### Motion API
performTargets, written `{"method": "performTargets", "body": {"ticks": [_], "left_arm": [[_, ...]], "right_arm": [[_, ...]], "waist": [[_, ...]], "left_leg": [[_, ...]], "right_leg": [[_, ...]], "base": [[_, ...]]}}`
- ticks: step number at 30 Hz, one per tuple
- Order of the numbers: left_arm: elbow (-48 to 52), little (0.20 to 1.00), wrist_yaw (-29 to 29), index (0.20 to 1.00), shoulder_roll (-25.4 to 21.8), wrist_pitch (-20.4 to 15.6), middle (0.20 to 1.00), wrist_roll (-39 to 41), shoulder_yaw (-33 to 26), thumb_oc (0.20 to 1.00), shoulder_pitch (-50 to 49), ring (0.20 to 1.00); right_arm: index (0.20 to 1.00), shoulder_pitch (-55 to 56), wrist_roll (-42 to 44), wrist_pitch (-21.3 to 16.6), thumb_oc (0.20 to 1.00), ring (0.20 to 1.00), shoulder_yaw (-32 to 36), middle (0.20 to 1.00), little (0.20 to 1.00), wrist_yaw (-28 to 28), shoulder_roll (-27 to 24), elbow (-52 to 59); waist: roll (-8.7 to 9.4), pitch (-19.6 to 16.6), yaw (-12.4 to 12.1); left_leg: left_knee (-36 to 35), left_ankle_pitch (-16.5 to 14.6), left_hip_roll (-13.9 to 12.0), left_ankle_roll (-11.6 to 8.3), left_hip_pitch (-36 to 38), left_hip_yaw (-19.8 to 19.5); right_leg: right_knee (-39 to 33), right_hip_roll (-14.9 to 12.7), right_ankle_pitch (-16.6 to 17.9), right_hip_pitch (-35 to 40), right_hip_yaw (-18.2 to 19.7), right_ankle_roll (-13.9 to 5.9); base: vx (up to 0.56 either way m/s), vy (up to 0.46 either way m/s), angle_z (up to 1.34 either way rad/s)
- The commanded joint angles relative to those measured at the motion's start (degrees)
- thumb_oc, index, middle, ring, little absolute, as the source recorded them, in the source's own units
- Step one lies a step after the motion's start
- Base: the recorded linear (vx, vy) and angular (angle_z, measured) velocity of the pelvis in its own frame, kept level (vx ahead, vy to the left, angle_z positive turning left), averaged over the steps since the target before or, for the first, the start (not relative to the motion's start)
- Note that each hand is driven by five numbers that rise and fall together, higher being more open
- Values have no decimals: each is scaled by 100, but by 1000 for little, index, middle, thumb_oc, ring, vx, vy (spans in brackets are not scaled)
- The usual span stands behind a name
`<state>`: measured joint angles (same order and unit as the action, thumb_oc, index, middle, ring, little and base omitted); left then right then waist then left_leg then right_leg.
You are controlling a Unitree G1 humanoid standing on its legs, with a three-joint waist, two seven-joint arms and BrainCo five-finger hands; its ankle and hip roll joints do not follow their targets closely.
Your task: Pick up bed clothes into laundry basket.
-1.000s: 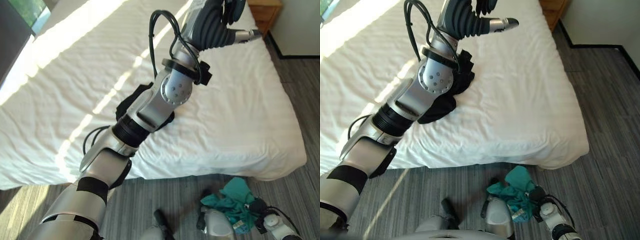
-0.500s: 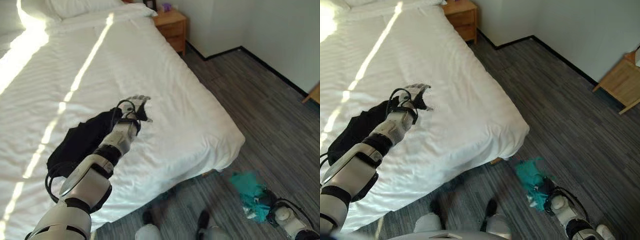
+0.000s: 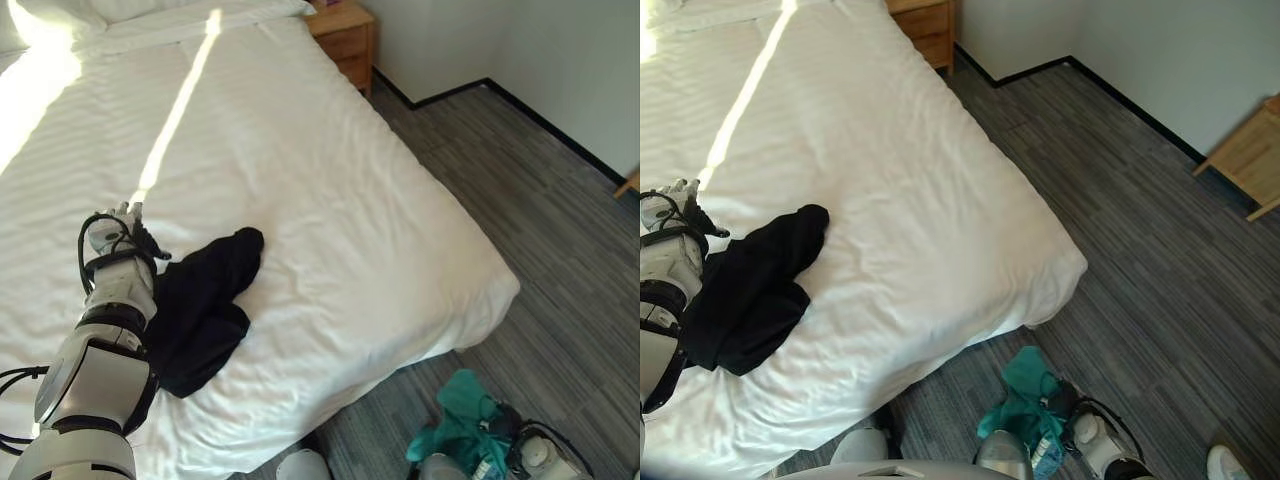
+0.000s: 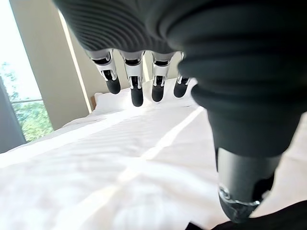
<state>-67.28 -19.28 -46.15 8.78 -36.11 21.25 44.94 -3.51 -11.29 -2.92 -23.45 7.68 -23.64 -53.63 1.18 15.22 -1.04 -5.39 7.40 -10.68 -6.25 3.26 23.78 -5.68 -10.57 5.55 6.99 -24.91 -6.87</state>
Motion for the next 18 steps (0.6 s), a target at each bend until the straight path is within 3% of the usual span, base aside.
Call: {"method": "performTargets", "body": {"ticks": [1,5,11,12,14,15,17,18], "left_arm": [[-471,1000,-227,1000,32,-74,1000,737,-286,1000,122,1000],[-213,1000,-277,1000,541,-225,1000,1672,-783,1000,-176,1000],[-102,1000,-278,1000,1280,-267,1000,1951,-706,1000,-379,1000],[-150,567,-200,567,1519,-371,567,2116,-680,567,-475,567],[-158,423,-158,423,1679,-442,423,2292,-711,423,-569,423],[-111,200,-92,200,1899,-501,200,2466,-708,200,-644,200],[114,200,-80,200,2301,-609,200,2706,-538,200,-612,200],[608,200,-142,200,2769,-684,200,2998,-308,200,-468,200]], "right_arm": [[200,-238,-131,107,200,200,-105,200,200,162,49,-342],[200,-285,-215,254,200,200,-270,200,200,98,321,-641],[200,-555,-206,305,200,200,-372,200,200,103,424,-803],[200,-648,-207,316,200,200,-403,200,200,124,428,-838],[200,-700,-201,324,200,200,-416,200,200,138,443,-865],[200,-768,-198,339,200,200,-436,200,200,156,444,-905],[200,-842,-196,347,200,200,-458,200,200,176,448,-953],[200,-848,-205,361,200,200,-457,200,200,193,434,-939]], "waist": [[67,42,-239],[72,42,-387],[74,159,-446],[82,235,-416],[81,257,-404],[78,286,-386],[39,308,-346],[-10,321,-295]], "left_leg": [[39,-748,-76,-123,-282,17],[39,-766,-2,-89,-361,-49],[39,-728,19,-73,-507,-162],[39,-710,3,-76,-562,-179],[39,-704,-8,-79,-590,-184],[39,-696,-15,-79,-621,-196],[39,-679,-27,-76,-667,-212],[39,-681,-15,-75,-678,-233]], "right_leg": [[323,-706,-348,188,-305,-675],[256,-756,-312,200,-378,-693],[235,-732,-308,101,-325,-666],[216,-727,-300,33,-279,-658],[203,-721,-295,-3,-249,-652],[182,-715,-277,-46,-218,-651],[166,-715,-253,-112,-174,-647],[149,-719,-253,-138,-145,-645]], "base": [[-3,32,6],[2,29,13],[-31,5,9],[-77,1,6],[-52,4,-1],[-46,4,-5],[-45,13,-2],[-19,13,5]]}}
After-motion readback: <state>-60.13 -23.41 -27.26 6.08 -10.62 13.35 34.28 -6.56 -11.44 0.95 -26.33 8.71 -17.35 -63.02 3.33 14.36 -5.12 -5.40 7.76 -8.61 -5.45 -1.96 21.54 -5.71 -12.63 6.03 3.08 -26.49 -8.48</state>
